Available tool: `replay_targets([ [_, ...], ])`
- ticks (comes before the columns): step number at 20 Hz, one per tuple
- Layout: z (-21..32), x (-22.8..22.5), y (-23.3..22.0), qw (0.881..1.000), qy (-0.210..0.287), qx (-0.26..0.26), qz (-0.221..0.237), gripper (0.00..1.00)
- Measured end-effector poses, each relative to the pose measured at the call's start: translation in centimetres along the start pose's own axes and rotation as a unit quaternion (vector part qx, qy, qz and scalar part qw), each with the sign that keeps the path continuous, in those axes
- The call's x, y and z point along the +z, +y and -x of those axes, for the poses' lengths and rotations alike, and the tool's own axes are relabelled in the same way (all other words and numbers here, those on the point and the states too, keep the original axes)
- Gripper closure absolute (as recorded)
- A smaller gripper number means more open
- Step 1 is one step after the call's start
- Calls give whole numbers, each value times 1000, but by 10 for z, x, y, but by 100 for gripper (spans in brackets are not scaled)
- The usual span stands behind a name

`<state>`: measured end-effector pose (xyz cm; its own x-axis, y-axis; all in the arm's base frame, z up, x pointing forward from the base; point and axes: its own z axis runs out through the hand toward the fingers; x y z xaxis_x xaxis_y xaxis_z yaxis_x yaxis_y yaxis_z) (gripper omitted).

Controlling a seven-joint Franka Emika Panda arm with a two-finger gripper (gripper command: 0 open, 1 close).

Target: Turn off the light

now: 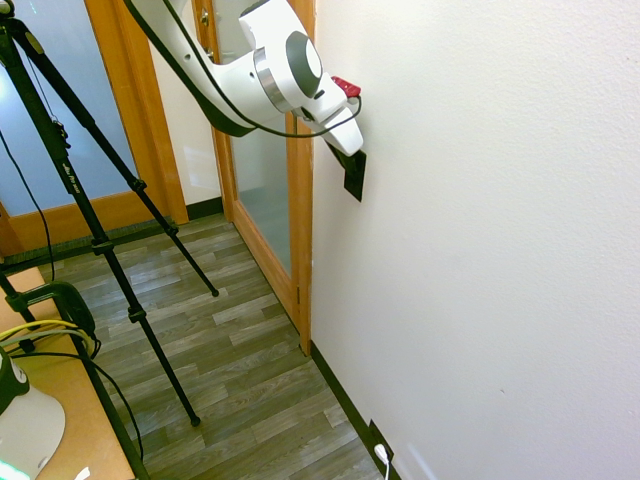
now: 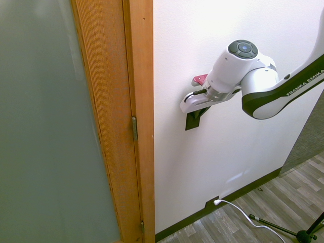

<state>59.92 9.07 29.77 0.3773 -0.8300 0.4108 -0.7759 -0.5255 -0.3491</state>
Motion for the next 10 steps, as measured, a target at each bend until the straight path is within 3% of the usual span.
replay_targets([
  [10,8,19,3,1000,-5,-2,8,100],
])
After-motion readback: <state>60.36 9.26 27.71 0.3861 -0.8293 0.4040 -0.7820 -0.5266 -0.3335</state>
